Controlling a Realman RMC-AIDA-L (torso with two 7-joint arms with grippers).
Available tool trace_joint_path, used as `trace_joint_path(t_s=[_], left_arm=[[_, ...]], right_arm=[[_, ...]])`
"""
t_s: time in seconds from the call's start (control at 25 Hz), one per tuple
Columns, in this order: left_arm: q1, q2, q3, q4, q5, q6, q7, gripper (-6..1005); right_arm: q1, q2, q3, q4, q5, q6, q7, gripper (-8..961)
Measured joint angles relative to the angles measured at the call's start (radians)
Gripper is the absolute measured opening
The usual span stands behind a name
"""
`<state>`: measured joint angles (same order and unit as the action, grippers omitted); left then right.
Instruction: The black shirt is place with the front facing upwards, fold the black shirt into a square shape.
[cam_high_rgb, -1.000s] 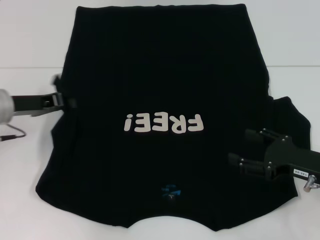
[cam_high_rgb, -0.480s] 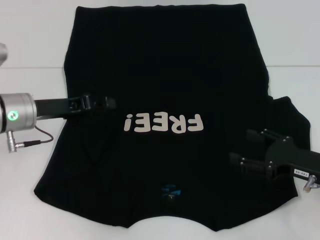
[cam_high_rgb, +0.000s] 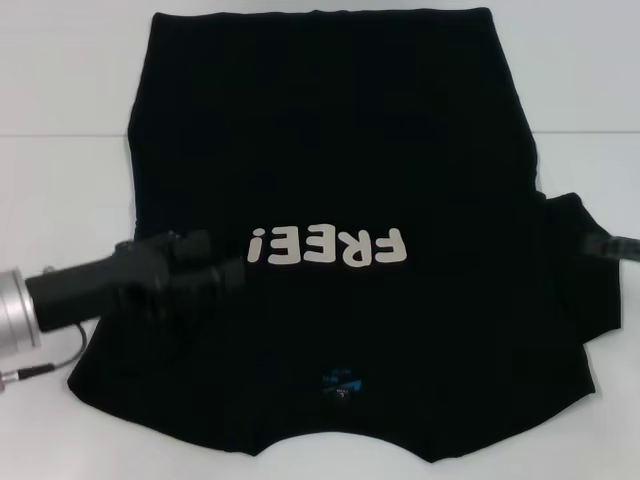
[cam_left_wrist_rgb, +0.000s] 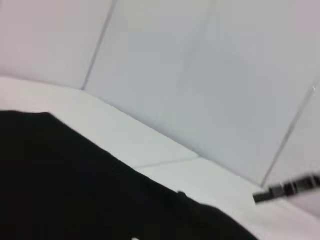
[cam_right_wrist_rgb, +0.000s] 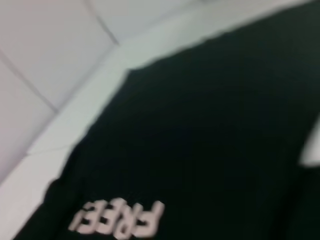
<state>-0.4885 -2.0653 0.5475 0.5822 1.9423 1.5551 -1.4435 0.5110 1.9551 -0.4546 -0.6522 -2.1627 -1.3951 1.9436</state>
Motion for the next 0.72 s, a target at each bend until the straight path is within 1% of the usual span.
trace_joint_path(t_s=[0.12, 0.2, 0.28, 0.36, 0.48, 0.6, 0.72], left_arm=[[0.025, -0.022, 0.009, -0.005, 0.007, 0.004, 0.113, 756], [0.033, -0.029, 0.022, -0.005, 0.014, 0.005, 0.147, 848], [0.037, -0.031, 0.044, -0.005, 0.021, -0.001, 0.161, 949], [0.039, -0.032, 0.074, -0.006, 0.027, -0.011, 0.166, 949], [0.041, -0.032, 0.103, -0.009, 0.033, -0.030, 0.169, 949], [0.043, -0.032, 0.107, -0.014, 0.043, -0.036, 0.183, 949], [0.043, -0.032, 0.107, -0.015, 0.046, -0.037, 0.188, 949]], right_arm=[[0.030, -0.040, -0.001, -0.090, -0.152, -0.042, 0.243, 903], [0.049, -0.049, 0.000, -0.144, -0.243, -0.056, 0.373, 903], [0.078, -0.051, 0.000, -0.186, -0.346, -0.058, 0.486, 903], [0.105, -0.050, 0.000, -0.196, -0.427, -0.051, 0.548, 903], [0.146, -0.040, 0.000, -0.171, -0.503, -0.015, 0.579, 902], [0.174, -0.039, -0.013, -0.110, -0.526, 0.032, 0.581, 902], [0.198, -0.045, -0.033, -0.042, -0.529, 0.079, 0.584, 902]])
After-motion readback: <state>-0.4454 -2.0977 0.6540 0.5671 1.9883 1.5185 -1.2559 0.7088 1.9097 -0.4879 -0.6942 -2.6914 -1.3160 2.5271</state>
